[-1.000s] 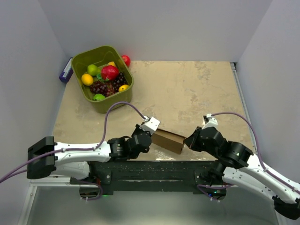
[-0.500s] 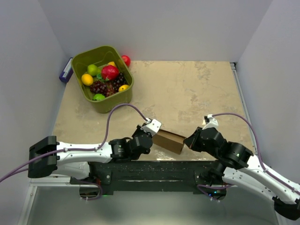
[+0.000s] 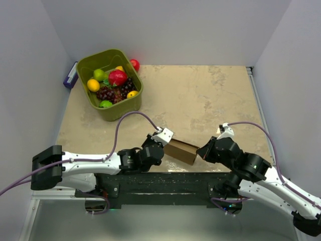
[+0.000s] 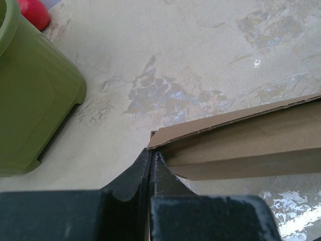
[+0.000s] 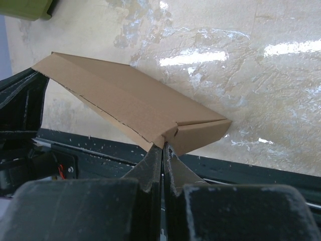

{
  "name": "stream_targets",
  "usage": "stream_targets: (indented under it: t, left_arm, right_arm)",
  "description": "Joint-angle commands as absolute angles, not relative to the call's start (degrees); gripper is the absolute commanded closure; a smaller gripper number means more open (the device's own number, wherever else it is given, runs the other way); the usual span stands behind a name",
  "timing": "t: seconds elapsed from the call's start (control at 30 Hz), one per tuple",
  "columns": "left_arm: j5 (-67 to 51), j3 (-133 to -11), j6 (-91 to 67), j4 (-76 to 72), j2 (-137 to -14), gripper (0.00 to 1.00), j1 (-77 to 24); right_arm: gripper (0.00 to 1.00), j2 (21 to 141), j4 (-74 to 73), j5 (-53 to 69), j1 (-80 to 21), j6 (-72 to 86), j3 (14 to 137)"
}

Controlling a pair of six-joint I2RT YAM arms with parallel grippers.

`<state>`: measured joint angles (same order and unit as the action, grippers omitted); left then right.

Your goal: Fold the paper box

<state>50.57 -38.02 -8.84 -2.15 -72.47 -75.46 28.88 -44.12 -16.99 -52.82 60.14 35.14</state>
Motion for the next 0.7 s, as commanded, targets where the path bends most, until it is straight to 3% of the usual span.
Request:
stream_targets:
  t: [0.0,0.67]
  left_arm:
    - [44.82,-36.47,-9.58,2.73,-75.23,1.0,-76.55]
    - [42.01,-37.27,-12.74,3.42,-73.21,1.0,-76.64]
  right_arm:
    - [1.0,30.4,-38.67,-16.79,-52.73,60.39,36.83]
    - [1.0,36.91,-45.08,-16.35,-52.73,53.26,37.26]
